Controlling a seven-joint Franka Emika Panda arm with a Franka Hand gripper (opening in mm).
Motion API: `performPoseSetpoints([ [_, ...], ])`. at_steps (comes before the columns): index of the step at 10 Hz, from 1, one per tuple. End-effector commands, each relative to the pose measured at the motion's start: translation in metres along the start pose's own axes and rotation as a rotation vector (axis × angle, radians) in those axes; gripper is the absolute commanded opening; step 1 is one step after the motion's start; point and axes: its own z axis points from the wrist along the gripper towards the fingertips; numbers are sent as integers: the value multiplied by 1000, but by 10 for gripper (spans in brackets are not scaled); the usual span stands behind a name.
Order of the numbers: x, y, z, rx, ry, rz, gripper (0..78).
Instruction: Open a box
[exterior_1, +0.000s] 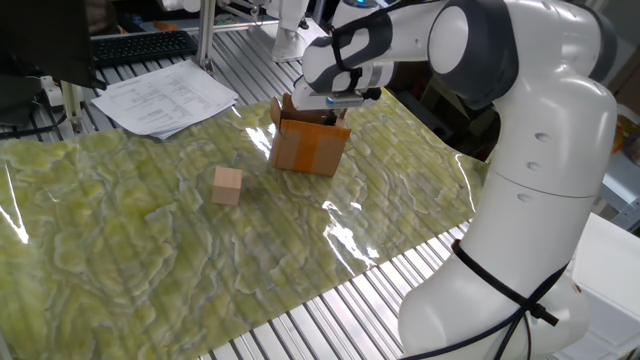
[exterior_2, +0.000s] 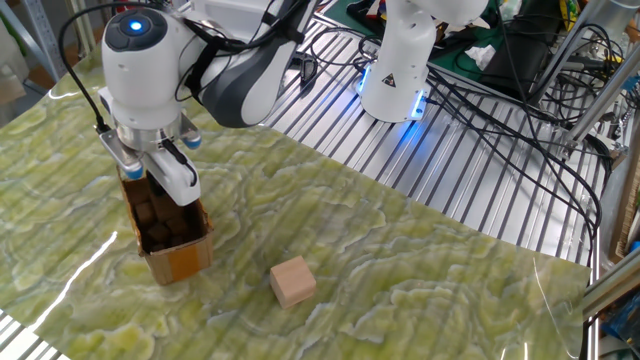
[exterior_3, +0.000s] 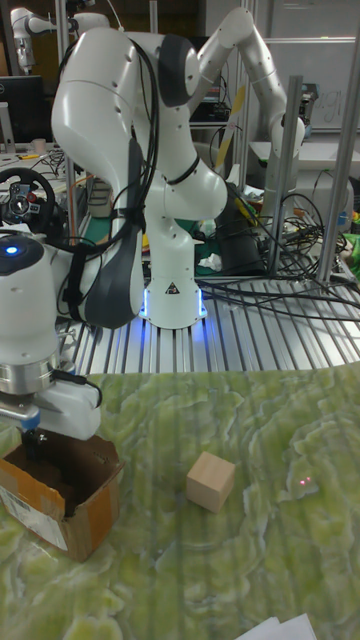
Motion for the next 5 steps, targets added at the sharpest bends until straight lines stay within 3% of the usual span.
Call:
performPoseSetpoints([
  [1,-2,0,-16,8,13,0,0],
  [5,-1,-14,-22,16,11,-51,0],
])
